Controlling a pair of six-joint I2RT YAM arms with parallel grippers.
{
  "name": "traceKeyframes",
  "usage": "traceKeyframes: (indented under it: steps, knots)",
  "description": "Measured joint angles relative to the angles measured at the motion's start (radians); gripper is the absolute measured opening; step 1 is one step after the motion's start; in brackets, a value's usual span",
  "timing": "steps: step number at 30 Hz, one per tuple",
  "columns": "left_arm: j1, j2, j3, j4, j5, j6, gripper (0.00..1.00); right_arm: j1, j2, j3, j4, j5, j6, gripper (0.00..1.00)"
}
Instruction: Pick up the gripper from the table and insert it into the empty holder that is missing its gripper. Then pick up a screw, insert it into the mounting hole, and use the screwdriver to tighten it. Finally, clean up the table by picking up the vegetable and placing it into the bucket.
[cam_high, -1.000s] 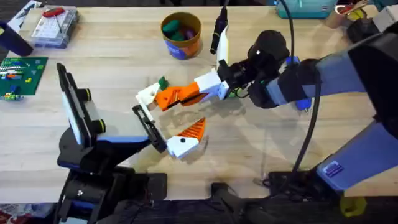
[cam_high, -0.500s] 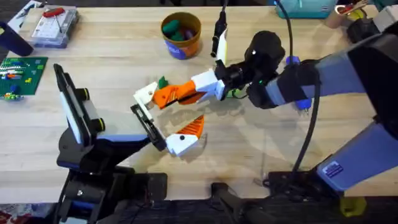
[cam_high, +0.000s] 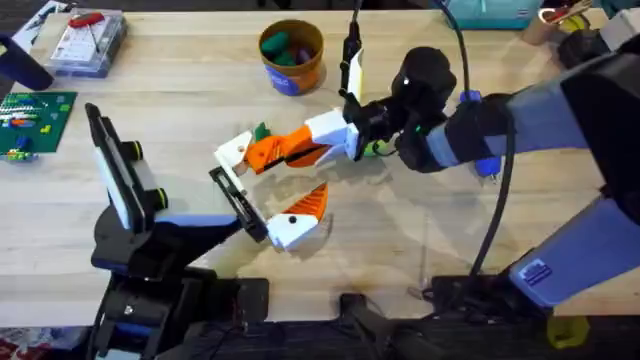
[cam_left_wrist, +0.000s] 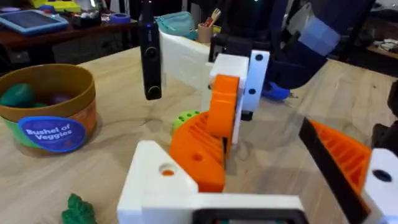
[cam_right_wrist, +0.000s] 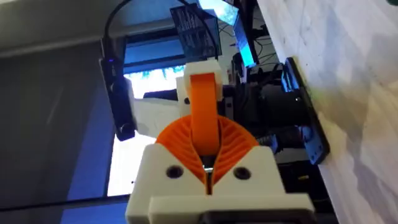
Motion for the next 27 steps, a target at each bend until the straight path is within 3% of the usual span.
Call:
traceKeyframes:
  steps: [10, 27]
  knots:
    - [-0.001, 0.000, 0.000, 0.000, 0.016, 0.006, 0.987, 0.000, 0.000, 0.046, -0.015, -0.008, 0.137, 0.012]
    - [-0.001, 0.000, 0.000, 0.000, 0.016, 0.006, 0.987, 0.051, 0.000, 0.046, -0.020, 0.034, 0.144, 0.012]
